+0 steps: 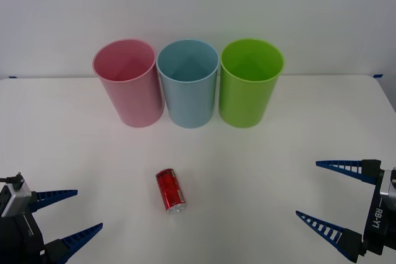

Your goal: Put cans in the blue bin and PET bottles in the pink bin and trash in the green bin.

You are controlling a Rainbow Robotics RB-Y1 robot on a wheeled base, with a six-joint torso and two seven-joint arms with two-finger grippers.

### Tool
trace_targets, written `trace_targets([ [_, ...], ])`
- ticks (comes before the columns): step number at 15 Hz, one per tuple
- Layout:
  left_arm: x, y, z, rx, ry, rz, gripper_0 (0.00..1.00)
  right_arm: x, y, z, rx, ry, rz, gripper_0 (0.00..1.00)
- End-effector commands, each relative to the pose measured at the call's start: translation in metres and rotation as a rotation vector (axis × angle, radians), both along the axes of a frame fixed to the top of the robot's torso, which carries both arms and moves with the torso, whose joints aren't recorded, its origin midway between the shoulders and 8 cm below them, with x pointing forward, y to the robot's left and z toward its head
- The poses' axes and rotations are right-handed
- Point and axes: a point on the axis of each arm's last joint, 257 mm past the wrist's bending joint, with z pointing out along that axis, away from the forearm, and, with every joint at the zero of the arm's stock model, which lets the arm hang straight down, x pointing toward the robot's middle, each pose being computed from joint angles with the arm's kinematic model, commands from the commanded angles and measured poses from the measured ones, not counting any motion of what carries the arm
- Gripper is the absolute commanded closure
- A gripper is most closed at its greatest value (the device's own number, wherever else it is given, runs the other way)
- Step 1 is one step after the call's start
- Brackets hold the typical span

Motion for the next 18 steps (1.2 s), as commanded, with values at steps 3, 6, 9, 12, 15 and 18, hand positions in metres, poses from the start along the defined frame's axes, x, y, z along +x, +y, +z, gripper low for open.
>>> trace_targets([
  [3, 0.000, 0.000, 0.000, 0.000, 0.000, 0.000, 0.00, 0.000, 0.000, 0.000, 0.000, 0.000, 0.000, 0.00],
  [6, 0.000, 0.000, 0.000, 0.000, 0.000, 0.000, 0.00, 0.009, 0.007, 0.017, 0.018, -0.050, 0.009, 0.00],
  [9, 0.000, 0.000, 0.000, 0.000, 0.000, 0.000, 0.00, 0.012, 0.009, 0.028, 0.033, -0.032, 0.003, 0.00],
  [12, 0.000, 0.000, 0.000, 0.000, 0.000, 0.000, 0.00, 0.010, 0.012, 0.039, 0.043, 0.038, -0.001, 0.00],
  [15, 0.000, 0.000, 0.000, 0.000, 0.000, 0.000, 0.00, 0.012, 0.011, 0.041, 0.038, 0.116, -0.043, 0.00],
  [18, 0.000, 0.000, 0.000, 0.000, 0.000, 0.000, 0.00, 0.014, 0.020, 0.042, 0.023, 0.186, -0.108, 0.00],
])
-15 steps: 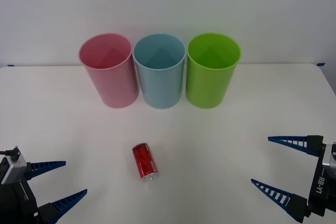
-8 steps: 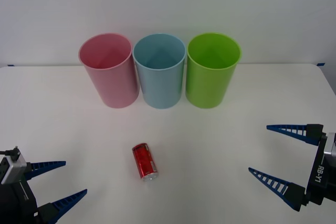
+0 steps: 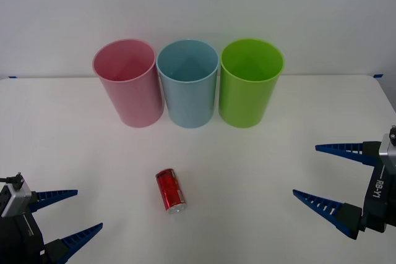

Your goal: Put cans in the blue bin and PET bottles in the pink bin and trash in the green bin.

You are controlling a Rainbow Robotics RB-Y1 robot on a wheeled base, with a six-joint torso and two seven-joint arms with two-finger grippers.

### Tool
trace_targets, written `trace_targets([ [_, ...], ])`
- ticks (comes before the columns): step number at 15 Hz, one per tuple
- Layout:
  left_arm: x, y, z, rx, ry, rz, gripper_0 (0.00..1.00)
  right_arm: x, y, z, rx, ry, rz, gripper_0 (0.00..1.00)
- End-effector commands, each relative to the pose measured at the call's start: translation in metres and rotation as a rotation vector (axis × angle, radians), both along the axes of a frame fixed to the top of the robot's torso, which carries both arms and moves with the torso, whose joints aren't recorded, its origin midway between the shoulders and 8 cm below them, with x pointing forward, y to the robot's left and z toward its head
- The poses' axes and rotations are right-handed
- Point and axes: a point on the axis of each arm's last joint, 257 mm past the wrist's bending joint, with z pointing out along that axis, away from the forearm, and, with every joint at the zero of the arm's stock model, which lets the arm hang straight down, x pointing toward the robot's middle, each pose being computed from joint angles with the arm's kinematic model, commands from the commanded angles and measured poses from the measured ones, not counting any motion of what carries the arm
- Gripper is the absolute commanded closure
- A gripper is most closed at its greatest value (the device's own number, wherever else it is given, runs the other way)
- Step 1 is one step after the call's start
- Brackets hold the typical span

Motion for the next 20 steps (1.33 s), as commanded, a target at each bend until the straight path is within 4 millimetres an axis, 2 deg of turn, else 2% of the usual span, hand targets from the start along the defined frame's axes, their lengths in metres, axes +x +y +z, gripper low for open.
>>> trace_targets([
  [1, 0.000, 0.000, 0.000, 0.000, 0.000, 0.000, 0.00, 0.001, 0.012, 0.002, -0.019, 0.066, -0.061, 0.00],
  [7, 0.000, 0.000, 0.000, 0.000, 0.000, 0.000, 0.00, 0.001, 0.045, -0.002, -0.081, 0.143, -0.111, 0.00],
  [16, 0.000, 0.000, 0.000, 0.000, 0.000, 0.000, 0.00, 0.017, 0.102, -0.028, -0.155, 0.202, -0.117, 0.00],
  [20, 0.000, 0.000, 0.000, 0.000, 0.000, 0.000, 0.00, 0.033, 0.125, -0.050, -0.220, 0.209, -0.091, 0.00],
])
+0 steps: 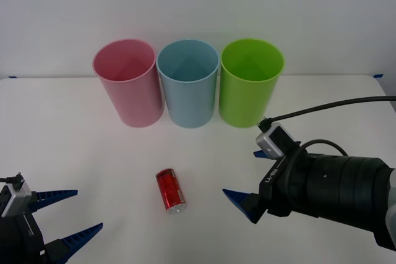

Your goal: Put cans in the blue bin and PET bottles in the pink bin and trash in the green bin.

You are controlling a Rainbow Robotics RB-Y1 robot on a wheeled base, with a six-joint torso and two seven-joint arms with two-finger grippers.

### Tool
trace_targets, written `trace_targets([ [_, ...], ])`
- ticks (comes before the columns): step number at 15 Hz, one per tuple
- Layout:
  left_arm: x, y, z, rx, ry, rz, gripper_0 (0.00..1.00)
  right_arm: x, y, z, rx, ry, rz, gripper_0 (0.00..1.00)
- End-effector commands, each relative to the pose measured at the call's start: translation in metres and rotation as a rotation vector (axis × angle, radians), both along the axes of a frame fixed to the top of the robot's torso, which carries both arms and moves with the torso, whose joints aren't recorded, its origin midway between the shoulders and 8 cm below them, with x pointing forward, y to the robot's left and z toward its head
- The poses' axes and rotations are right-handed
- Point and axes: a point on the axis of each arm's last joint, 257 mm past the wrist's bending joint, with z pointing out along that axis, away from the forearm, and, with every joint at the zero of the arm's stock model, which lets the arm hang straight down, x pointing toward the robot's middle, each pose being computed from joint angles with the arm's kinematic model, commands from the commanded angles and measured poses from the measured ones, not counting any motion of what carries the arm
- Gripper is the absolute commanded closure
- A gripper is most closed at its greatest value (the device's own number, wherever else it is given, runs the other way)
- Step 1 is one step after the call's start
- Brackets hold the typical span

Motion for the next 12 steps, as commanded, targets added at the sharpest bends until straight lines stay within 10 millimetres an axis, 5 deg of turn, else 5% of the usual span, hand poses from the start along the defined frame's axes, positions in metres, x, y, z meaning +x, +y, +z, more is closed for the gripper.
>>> trace_targets([
  [1, 0.000, 0.000, 0.000, 0.000, 0.000, 0.000, 0.00, 0.010, 0.017, -0.019, -0.038, 0.022, 0.021, 0.00],
  [12, 0.000, 0.000, 0.000, 0.000, 0.000, 0.000, 0.00, 0.020, 0.083, -0.073, -0.063, 0.134, 0.089, 0.00],
])
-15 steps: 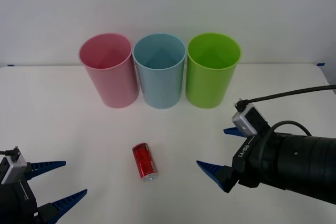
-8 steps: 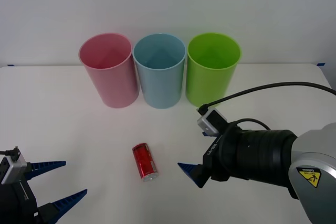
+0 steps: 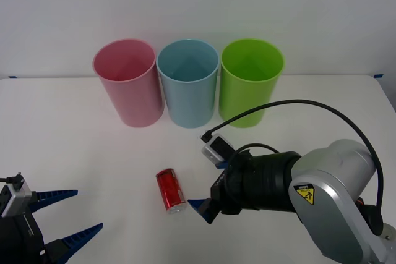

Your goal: Put cans in the blue bin and PET bottles in the pink bin and trash in the green bin.

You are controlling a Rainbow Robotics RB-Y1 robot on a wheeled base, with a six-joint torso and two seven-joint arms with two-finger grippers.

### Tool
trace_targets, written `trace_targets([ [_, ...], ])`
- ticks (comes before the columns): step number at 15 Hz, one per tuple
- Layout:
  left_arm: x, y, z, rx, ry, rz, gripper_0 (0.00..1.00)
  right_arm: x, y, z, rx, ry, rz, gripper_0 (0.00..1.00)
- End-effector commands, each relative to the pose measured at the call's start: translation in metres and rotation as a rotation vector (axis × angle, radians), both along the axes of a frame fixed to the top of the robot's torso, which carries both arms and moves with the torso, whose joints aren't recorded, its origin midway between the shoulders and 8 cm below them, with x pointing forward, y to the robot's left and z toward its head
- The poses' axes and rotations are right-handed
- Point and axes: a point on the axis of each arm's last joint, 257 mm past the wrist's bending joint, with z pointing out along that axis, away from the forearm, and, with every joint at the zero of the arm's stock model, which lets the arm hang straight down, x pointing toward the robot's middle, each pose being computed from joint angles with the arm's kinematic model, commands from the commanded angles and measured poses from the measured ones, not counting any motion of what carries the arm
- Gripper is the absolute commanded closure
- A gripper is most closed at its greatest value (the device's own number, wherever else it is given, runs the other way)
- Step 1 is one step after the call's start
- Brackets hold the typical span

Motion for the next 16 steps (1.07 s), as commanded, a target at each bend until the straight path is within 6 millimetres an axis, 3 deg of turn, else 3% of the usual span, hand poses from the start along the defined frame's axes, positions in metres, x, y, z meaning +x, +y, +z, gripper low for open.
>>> trace_targets([
  [1, 0.000, 0.000, 0.000, 0.000, 0.000, 0.000, 0.00, 0.002, 0.018, -0.015, 0.014, 0.018, 0.004, 0.00],
  [8, 0.000, 0.000, 0.000, 0.000, 0.000, 0.000, 0.00, 0.014, 0.057, -0.041, 0.037, 0.011, -0.010, 0.00],
  [16, 0.000, 0.000, 0.000, 0.000, 0.000, 0.000, 0.00, 0.018, 0.073, -0.071, 0.025, -0.007, -0.013, 0.00],
])
